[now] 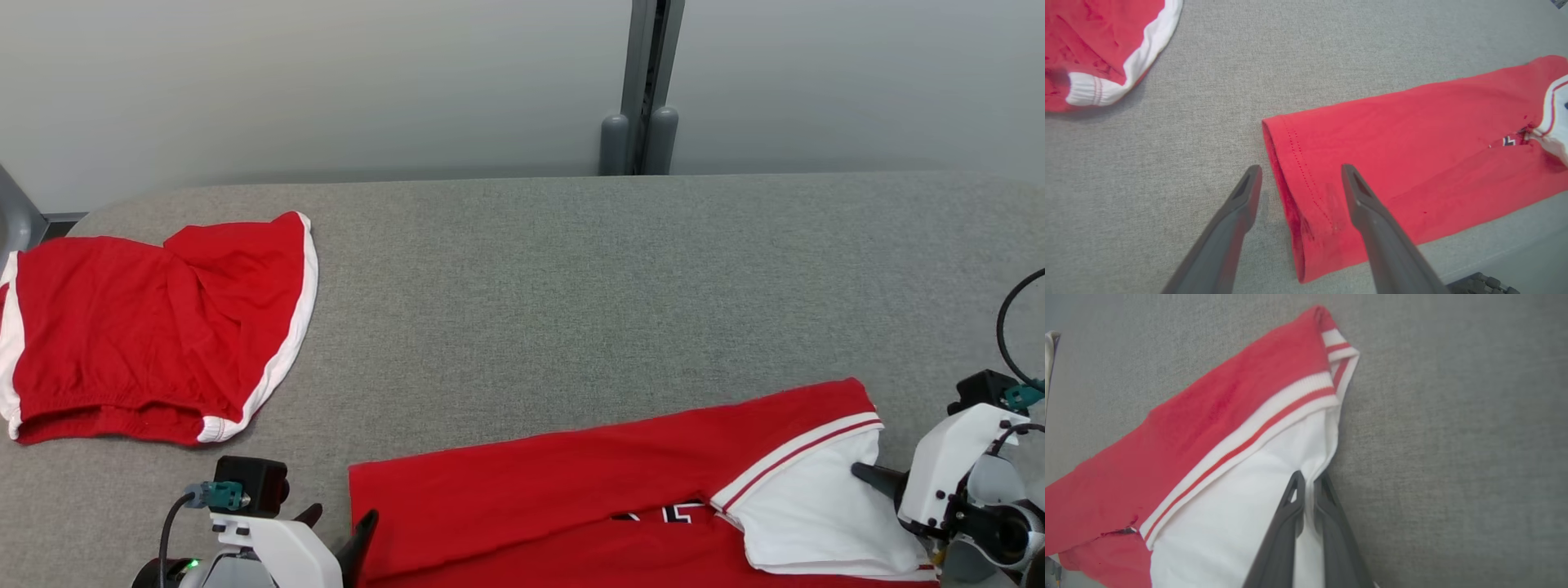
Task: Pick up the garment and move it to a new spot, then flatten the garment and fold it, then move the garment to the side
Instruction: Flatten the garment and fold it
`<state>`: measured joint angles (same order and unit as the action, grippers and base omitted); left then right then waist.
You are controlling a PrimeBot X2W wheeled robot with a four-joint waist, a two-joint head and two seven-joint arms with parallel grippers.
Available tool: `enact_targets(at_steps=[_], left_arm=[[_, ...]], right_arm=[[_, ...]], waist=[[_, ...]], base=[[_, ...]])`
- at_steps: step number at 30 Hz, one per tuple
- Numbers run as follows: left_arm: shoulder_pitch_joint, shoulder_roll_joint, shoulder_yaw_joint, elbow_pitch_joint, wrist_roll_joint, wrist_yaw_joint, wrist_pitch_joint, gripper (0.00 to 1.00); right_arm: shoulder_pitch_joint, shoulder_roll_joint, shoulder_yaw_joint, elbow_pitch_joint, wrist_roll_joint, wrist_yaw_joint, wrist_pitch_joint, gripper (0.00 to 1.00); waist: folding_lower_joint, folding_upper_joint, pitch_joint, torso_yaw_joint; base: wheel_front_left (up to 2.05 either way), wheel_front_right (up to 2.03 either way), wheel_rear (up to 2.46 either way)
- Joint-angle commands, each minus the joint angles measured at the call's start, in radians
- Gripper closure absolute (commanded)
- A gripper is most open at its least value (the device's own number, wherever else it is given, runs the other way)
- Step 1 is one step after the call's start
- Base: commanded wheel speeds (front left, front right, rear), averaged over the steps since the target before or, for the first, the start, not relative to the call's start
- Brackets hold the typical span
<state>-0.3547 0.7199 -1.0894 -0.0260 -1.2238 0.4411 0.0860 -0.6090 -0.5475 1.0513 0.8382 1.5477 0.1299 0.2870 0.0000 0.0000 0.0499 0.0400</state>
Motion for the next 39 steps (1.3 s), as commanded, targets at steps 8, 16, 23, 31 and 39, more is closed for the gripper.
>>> enact_targets(at_steps=[8,16,23,31,39], left_arm=[[0.003,-0.010,0.014,0.006,0.011,0.003,-0.036,0.00],[0.021,-0.039,0.047,0.030,0.013,0.001,-0.117,0.00],[0.052,-0.069,0.072,0.063,0.010,-0.009,-0.203,0.00],[0.083,-0.085,0.099,0.113,0.029,-0.027,-0.291,0.00],[0.103,-0.108,0.127,0.142,0.035,-0.051,-0.327,0.00]], right_arm=[[-0.036,-0.063,-0.009,0.033,-0.033,0.001,-0.023,1.00],[-0.079,-0.110,-0.017,0.034,-0.074,0.001,-0.049,1.00],[-0.095,-0.168,-0.044,-0.085,-0.071,0.001,-0.047,1.00],[-0.022,-0.247,-0.081,-0.362,-0.025,0.001,-0.047,1.00],[0.061,-0.279,-0.081,-0.601,0.006,0.001,-0.045,1.00]], waist=[[0.0000,0.0000,-0.017,-0.032],[0.0000,0.0000,-0.036,-0.054],[0.0000,0.0000,-0.058,-0.041],[0.0000,0.0000,-0.080,0.010],[0.0000,0.0000,-0.092,0.076]], base=[[0.00,0.00,0.00],[0.00,0.00,0.00],[0.00,0.00,0.00],[0.00,0.00,0.00],[0.00,0.00,0.00]])
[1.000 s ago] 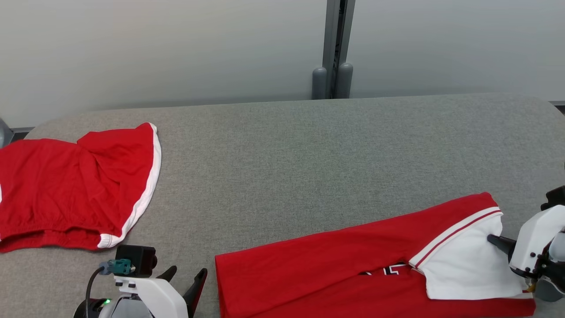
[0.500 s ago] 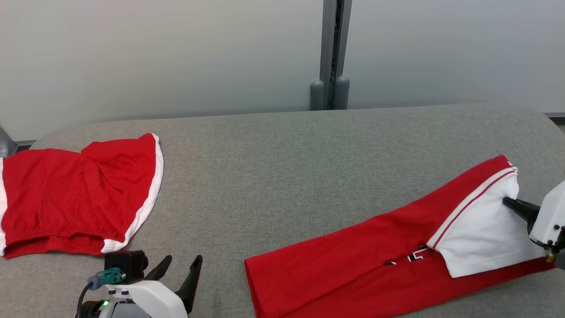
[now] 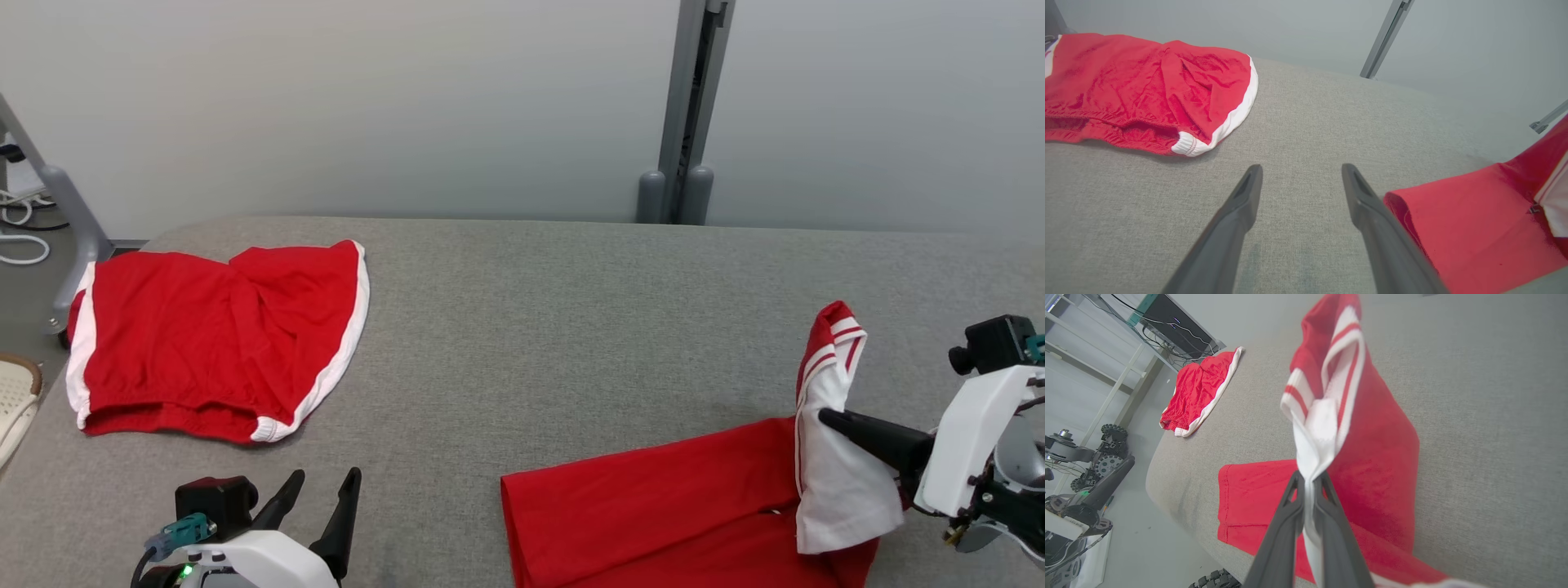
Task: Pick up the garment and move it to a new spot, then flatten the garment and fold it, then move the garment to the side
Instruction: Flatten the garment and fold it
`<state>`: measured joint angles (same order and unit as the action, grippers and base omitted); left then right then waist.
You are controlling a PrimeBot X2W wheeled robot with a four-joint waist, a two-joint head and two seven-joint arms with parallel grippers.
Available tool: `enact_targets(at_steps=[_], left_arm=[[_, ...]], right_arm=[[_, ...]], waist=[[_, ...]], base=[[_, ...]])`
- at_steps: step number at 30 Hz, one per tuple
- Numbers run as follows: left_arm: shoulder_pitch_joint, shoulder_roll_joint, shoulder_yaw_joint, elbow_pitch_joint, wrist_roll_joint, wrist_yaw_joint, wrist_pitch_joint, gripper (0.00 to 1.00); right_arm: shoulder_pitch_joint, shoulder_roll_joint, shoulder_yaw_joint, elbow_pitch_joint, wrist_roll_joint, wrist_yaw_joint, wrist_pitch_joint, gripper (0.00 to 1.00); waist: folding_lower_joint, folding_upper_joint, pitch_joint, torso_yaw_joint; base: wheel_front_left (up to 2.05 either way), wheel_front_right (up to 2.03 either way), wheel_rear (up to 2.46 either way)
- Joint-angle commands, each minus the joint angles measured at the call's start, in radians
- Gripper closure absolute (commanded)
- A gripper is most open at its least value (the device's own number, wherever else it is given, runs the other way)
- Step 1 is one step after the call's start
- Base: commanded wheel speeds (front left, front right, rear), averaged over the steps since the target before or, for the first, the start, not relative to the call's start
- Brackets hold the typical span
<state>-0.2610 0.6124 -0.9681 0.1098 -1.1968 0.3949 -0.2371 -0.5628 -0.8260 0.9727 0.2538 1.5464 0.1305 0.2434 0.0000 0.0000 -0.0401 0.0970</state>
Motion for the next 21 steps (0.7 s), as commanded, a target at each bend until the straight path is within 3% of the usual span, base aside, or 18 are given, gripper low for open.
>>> enact_targets(at_steps=[1,10,21], left_arm=[[0.008,-0.003,0.008,0.008,0.010,-0.007,-0.007,0.00],[0.002,-0.022,0.019,0.027,0.027,-0.034,-0.018,0.00],[-0.005,-0.050,0.036,0.044,0.073,-0.052,-0.025,0.00]], right_arm=[[0.022,0.006,-0.001,-0.032,0.013,0.001,-0.003,1.00],[0.067,0.136,0.013,-0.034,0.105,0.001,-0.011,1.00],[0.061,0.236,0.038,0.048,0.143,0.001,0.000,1.00]], waist=[[0.0000,0.0000,-0.002,0.027],[0.0000,0.0000,0.001,0.129],[0.0000,0.0000,0.001,0.212]], base=[[0.00,0.00,0.00],[0.00,0.00,0.00],[0.00,0.00,0.00]])
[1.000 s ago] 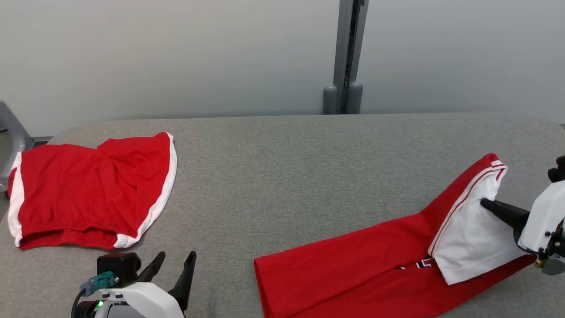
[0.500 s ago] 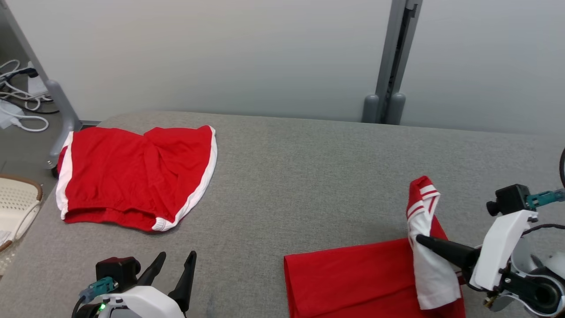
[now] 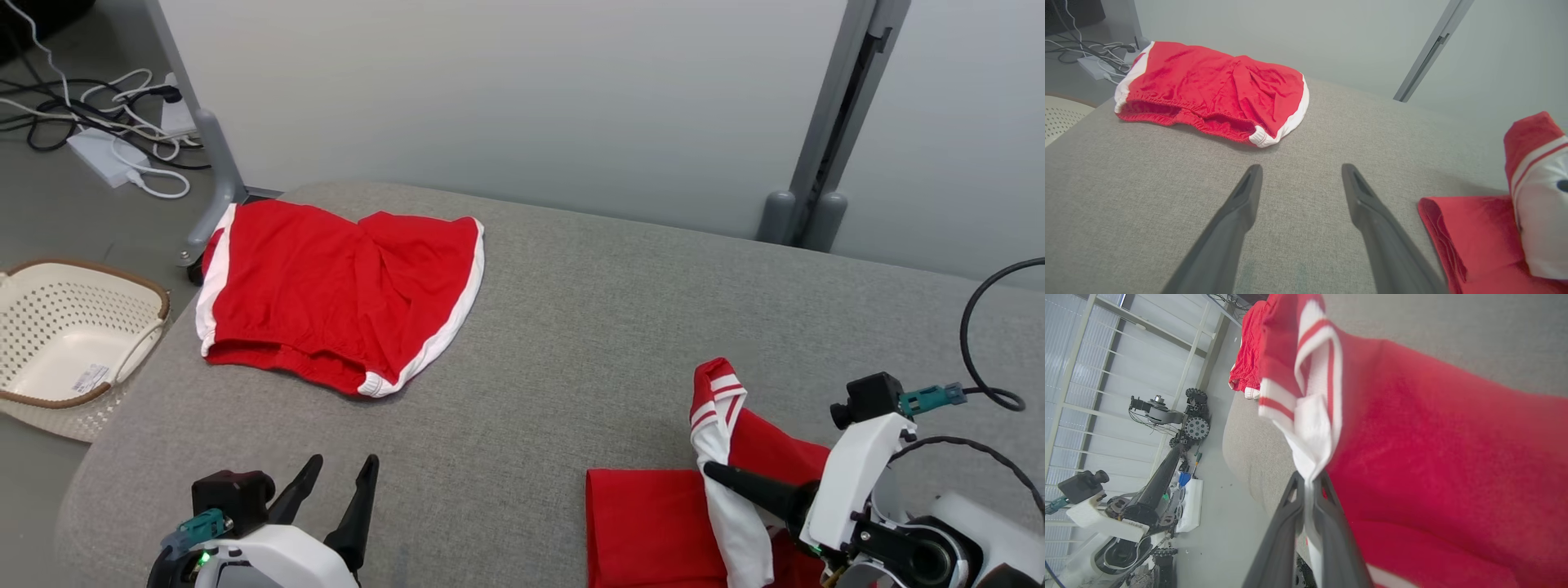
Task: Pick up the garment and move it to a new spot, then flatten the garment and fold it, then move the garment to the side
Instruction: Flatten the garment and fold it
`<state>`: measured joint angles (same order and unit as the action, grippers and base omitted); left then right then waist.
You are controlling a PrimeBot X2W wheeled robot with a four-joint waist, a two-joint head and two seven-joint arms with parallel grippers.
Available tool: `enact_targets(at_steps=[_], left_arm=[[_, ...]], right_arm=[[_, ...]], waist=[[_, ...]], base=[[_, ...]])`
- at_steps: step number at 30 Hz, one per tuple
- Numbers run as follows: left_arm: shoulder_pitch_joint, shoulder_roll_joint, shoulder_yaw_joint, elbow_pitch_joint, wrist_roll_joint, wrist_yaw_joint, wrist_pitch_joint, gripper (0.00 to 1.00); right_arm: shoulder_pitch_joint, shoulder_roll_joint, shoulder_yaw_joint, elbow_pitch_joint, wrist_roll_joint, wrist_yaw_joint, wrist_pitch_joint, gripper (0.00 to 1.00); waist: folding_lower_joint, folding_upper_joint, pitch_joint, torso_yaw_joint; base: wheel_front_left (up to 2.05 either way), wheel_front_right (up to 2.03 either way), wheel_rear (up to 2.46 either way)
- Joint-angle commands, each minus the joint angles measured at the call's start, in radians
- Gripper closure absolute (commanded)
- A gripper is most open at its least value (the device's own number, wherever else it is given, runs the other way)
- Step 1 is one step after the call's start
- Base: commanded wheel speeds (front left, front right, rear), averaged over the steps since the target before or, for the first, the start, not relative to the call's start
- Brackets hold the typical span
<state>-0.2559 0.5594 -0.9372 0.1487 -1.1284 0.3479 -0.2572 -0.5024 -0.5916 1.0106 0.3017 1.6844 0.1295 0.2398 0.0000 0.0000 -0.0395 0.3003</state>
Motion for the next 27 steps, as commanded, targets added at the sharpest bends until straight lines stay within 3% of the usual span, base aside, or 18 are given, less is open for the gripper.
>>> enact_targets(at_steps=[1,9,10,12,13,21,27], left_arm=[[-0.010,0.000,0.008,0.007,0.009,-0.007,-0.006,0.00],[-0.002,-0.020,0.018,0.024,0.025,-0.029,-0.007,0.00],[-0.001,-0.020,0.019,0.027,0.026,-0.031,-0.007,0.00],[0.000,-0.019,0.022,0.030,0.027,-0.029,-0.007,0.00],[0.001,-0.018,0.023,0.031,0.027,-0.029,-0.007,0.00],[0.011,-0.016,0.033,0.028,0.028,-0.028,-0.008,0.00],[0.016,-0.016,0.048,0.021,0.036,-0.027,-0.008,0.00]], right_arm=[[-0.002,0.010,0.001,0.011,0.005,0.002,0.001,1.00],[-0.009,0.073,0.019,0.104,0.029,0.002,0.020,1.00],[-0.012,0.079,0.020,0.113,0.028,0.002,0.021,0.90],[-0.014,0.088,0.020,0.123,0.030,0.002,0.022,0.16],[-0.014,0.093,0.020,0.122,0.030,0.002,0.024,0.00],[-0.020,0.086,-0.004,0.070,0.011,0.002,-0.007,0.00],[-0.012,0.038,-0.033,0.005,-0.027,0.002,-0.060,0.00]], waist=[[0.0000,0.0000,0.001,0.017],[0.0000,0.0000,-0.002,0.064],[0.0000,0.0000,-0.003,0.068],[0.0000,0.0000,-0.003,0.074],[0.0000,0.0000,-0.003,0.075],[0.0000,0.0000,-0.002,0.053],[0.0000,0.0000,-0.001,0.006]], base=[[0.00,0.00,0.00],[0.00,0.00,0.00],[0.00,0.00,0.00],[0.00,0.00,0.00],[0.00,0.00,0.00],[0.00,0.00,0.00],[0.00,0.00,0.00]])
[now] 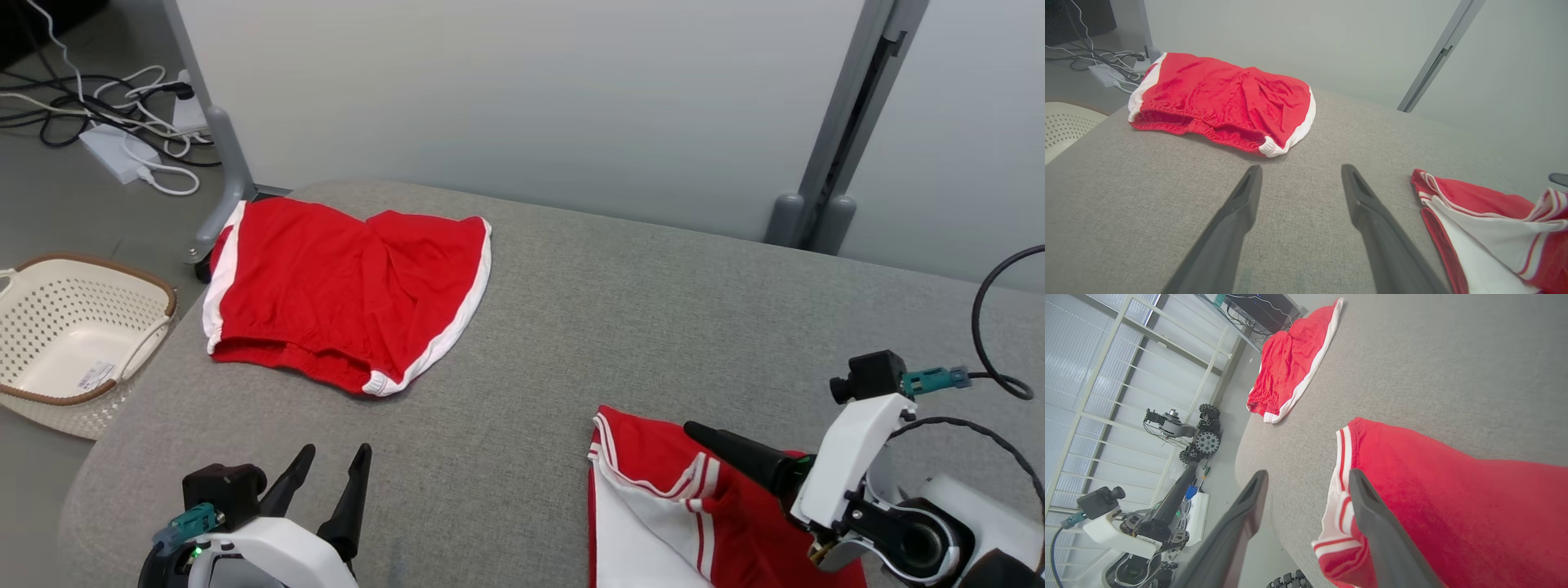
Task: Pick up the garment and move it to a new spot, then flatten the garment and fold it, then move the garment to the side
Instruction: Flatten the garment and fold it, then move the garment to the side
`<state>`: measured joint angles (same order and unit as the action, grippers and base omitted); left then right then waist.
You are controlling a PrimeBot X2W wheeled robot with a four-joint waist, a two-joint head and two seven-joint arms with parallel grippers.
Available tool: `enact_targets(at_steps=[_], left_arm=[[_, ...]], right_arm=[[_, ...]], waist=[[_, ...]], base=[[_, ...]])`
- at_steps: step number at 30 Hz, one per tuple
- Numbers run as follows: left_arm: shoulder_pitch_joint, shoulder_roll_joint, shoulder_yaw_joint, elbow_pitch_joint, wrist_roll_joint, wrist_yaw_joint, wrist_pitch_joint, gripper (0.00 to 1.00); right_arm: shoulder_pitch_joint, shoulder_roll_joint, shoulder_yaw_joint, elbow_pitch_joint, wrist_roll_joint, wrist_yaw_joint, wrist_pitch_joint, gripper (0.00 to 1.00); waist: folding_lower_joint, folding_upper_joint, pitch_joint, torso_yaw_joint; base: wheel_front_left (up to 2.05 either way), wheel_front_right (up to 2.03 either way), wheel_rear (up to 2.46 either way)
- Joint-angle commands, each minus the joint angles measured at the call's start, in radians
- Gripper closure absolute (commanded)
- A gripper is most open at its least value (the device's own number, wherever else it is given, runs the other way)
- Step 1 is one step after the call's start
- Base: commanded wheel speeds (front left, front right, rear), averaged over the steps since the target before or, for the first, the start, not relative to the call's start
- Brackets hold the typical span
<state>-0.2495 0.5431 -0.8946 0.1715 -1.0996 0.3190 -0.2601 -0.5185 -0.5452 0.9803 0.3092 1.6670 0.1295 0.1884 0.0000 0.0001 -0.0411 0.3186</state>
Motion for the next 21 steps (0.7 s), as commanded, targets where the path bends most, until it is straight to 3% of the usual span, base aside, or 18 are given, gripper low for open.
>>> enact_targets(at_steps=[1,13,21], left_arm=[[0.012,-0.001,0.009,-0.003,0.011,0.002,-0.006,0.00],[0.035,-0.028,0.058,-0.006,0.046,-0.012,-0.006,0.00],[0.048,-0.046,0.094,-0.002,0.076,-0.022,-0.005,0.00]], right_arm=[[0.008,-0.019,-0.006,-0.011,-0.017,0.002,-0.020,0.00],[0.067,-0.116,-0.039,-0.025,-0.050,0.002,-0.108,0.00],[0.108,-0.148,-0.041,0.053,-0.067,0.002,-0.157,0.00]], waist=[[0.0000,-0.0001,0.000,-0.021],[0.0000,-0.0001,0.011,-0.103],[0.0000,-0.0001,0.016,-0.135]], base=[[0.00,0.00,0.00],[0.00,0.00,0.00],[0.00,0.00,0.00]])
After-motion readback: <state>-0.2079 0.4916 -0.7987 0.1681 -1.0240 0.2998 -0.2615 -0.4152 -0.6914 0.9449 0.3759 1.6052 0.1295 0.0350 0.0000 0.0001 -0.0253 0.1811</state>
